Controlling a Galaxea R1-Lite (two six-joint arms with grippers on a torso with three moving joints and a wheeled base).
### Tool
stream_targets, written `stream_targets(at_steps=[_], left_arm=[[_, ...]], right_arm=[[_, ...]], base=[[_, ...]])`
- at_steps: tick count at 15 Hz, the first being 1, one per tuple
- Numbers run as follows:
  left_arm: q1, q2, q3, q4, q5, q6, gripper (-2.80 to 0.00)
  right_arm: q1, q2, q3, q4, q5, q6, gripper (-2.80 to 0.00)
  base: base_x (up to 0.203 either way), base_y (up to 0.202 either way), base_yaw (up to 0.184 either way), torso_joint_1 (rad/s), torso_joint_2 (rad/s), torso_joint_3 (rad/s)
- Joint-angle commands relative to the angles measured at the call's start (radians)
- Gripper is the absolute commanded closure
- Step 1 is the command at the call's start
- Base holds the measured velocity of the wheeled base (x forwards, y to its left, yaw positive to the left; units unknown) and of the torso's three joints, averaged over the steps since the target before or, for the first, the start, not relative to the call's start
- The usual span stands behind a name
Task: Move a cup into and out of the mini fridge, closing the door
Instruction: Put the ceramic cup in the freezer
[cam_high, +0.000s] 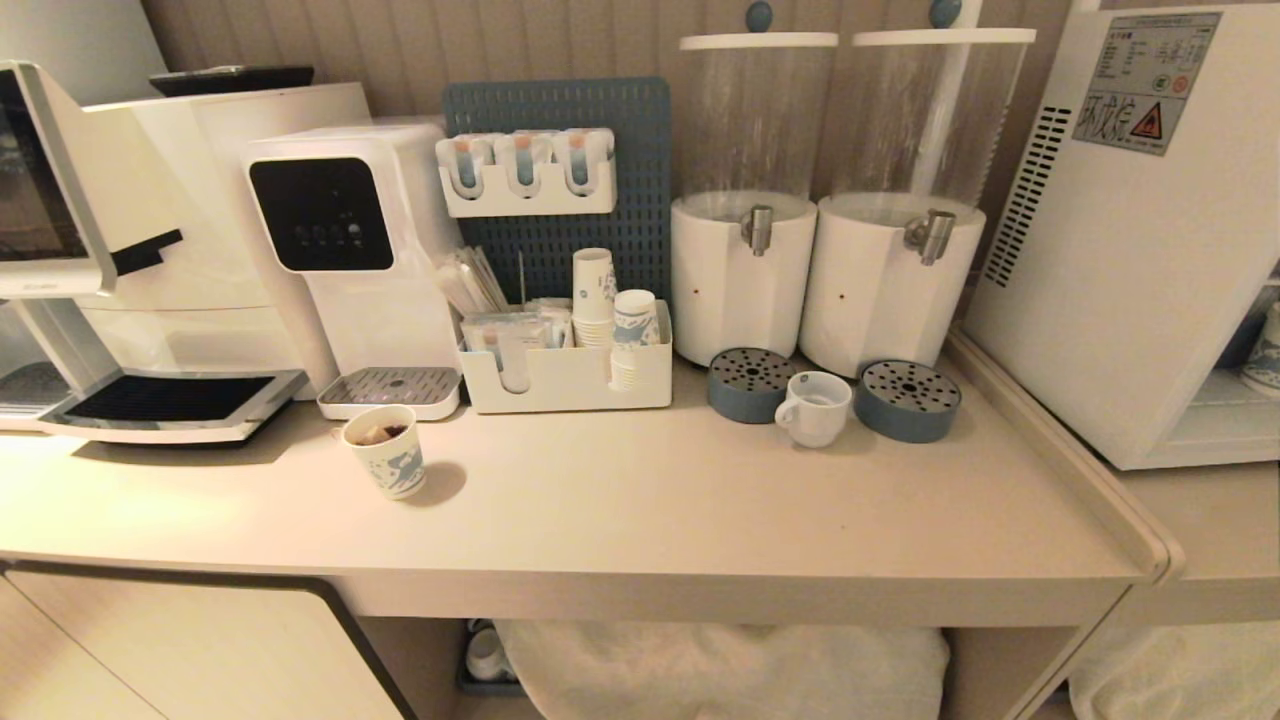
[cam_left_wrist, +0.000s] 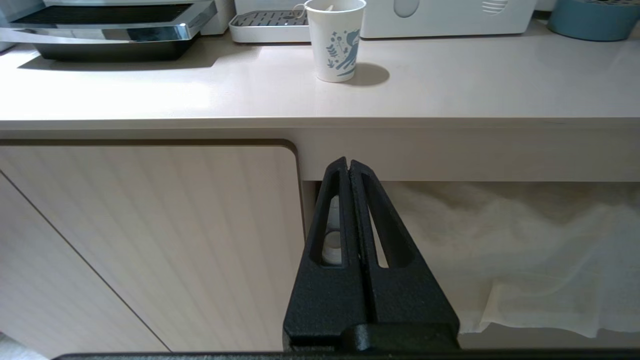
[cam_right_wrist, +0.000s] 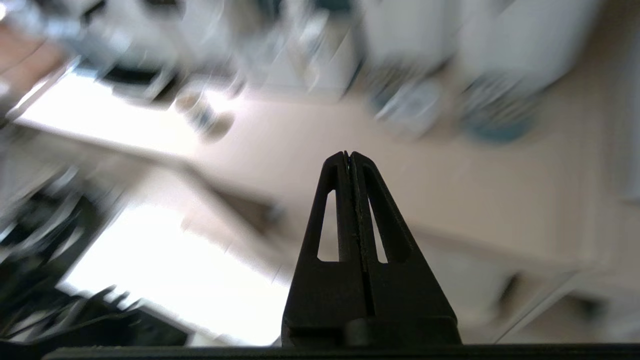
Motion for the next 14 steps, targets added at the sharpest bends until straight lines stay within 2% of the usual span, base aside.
stream_targets(at_steps=[1,3,4,5,6,7,9,10,12,14], left_arm=[[0.000,0.000,0.000,0.000,0.000,0.000,0.00],[0.000,0.000,0.000,0.000,0.000,0.000,0.00],[0.000,0.002,0.000,0.000,0.000,0.000,0.00],[0.000,0.000,0.000,0.000,0.000,0.000,0.00],[0.000,0.001,0.000,0.000,0.000,0.000,0.00],[0.000,0.001,0.000,0.000,0.000,0.000,0.00],[0.000,0.000,0.000,0.000,0.000,0.000,0.00],[0.000,0.000,0.000,0.000,0.000,0.000,0.00],[0.000,0.001,0.000,0.000,0.000,-0.001,0.00],[0.000,0.000,0.000,0.000,0.000,-0.003,0.00]], right_arm=[[-0.113,0.127,0.043,-0.016,0.183,-0.021,0.00],[-0.334,0.184,0.191,-0.117,0.484,-0.132,0.00],[-0.394,0.216,0.296,-0.186,0.580,-0.198,0.00],[-0.416,0.239,0.399,-0.273,0.623,-0.265,0.00],[-0.426,0.263,0.531,-0.415,0.647,-0.326,0.00],[-0.433,0.296,0.658,-0.649,0.661,-0.367,0.00],[-0.423,0.405,0.840,-1.119,0.677,-0.393,0.00],[-0.410,0.488,0.898,-1.274,0.674,-0.396,0.00],[-0.390,0.620,0.942,-1.456,0.642,-0.397,0.00],[-0.367,0.719,0.953,-1.567,0.617,-0.400,0.00]], base=[[0.000,0.000,0.000,0.000,0.00,0.000],[0.000,0.000,0.000,0.000,0.00,0.000],[0.000,0.000,0.000,0.000,0.00,0.000],[0.000,0.000,0.000,0.000,0.00,0.000],[0.000,0.000,0.000,0.000,0.00,0.000],[0.000,0.000,0.000,0.000,0.00,0.000],[0.000,0.000,0.000,0.000,0.00,0.000],[0.000,0.000,0.000,0.000,0.00,0.000],[0.000,0.000,0.000,0.000,0.00,0.000],[0.000,0.000,0.000,0.000,0.00,0.000]])
